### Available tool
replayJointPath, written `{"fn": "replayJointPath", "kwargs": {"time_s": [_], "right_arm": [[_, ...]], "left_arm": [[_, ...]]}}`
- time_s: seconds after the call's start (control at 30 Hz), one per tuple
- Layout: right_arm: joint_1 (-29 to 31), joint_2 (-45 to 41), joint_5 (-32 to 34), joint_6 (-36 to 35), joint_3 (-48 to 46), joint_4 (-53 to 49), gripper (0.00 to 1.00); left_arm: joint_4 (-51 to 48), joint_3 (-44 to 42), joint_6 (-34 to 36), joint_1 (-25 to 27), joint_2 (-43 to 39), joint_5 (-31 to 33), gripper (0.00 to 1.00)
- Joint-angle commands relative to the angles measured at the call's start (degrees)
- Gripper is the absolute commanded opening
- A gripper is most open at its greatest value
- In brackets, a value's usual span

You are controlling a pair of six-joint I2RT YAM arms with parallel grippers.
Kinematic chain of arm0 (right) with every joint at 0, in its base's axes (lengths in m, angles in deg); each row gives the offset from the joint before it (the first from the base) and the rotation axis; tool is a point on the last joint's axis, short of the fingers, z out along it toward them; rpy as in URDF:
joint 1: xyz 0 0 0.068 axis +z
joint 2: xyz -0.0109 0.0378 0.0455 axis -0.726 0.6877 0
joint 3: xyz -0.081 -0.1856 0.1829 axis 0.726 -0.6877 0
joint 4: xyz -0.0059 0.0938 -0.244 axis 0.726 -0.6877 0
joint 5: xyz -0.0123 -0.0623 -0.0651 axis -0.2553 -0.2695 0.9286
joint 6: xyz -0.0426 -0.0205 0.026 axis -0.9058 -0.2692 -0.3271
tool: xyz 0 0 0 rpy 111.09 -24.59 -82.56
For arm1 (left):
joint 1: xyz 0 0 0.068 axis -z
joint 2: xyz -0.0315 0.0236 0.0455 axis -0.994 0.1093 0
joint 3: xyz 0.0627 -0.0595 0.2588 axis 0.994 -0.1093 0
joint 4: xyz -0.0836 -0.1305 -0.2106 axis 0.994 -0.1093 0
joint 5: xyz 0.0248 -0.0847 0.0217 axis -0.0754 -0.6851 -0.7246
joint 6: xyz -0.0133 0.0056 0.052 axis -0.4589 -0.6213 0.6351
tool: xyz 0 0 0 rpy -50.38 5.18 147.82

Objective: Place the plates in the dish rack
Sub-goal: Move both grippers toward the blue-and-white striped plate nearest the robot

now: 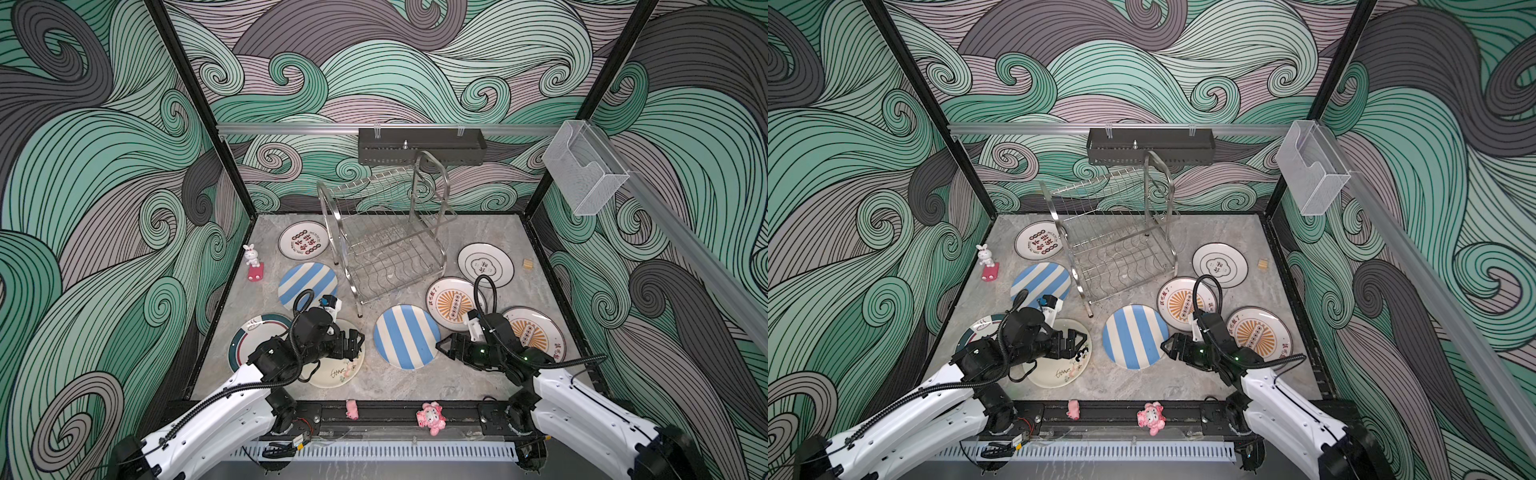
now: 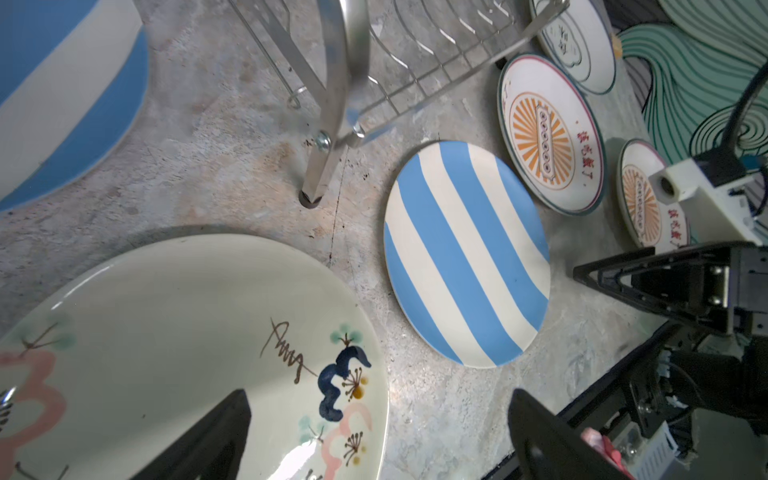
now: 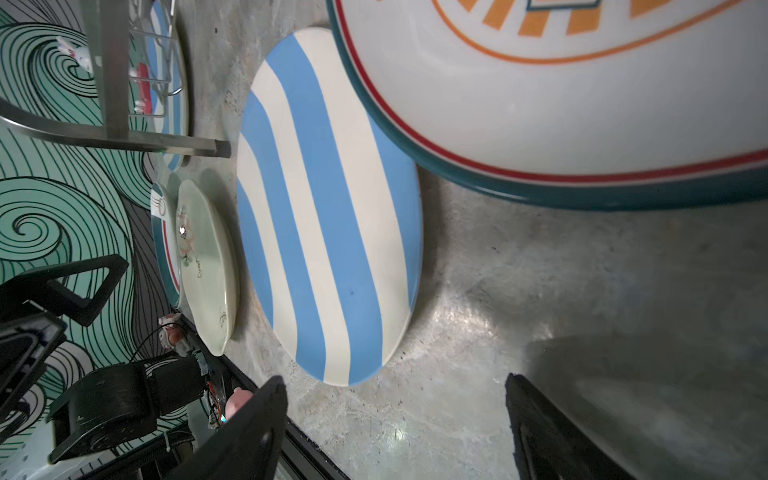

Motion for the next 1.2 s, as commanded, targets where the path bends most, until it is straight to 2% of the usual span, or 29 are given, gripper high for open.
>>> {"fn": "replayJointPath", "kwargs": {"time_s": [0.0,0.17,0.77,1.17], "right_arm": [[0.6,3.2,1.1,-0.7,1.7,5.7,0.81],[0.6,4.7,3.1,-3.0,2.5,5.6,0.81],[0.6,10.4,5.8,-4.1,0.9,11.6,0.83],[0.5,13.9,5.1,-4.4,0.9,14.2,0.84]], "left_arm": [[4.3,-0.1,-0.4,3.5,1.5,3.4,0.98],[10.3,-0.2,1.2,6.1,5.5,2.7,0.99],[22.0,6.1,6.4,8.7,23.5,-0.2,0.98],[21.9,10.7,7.5,9.6,33.8,0.2,0.99]]}}
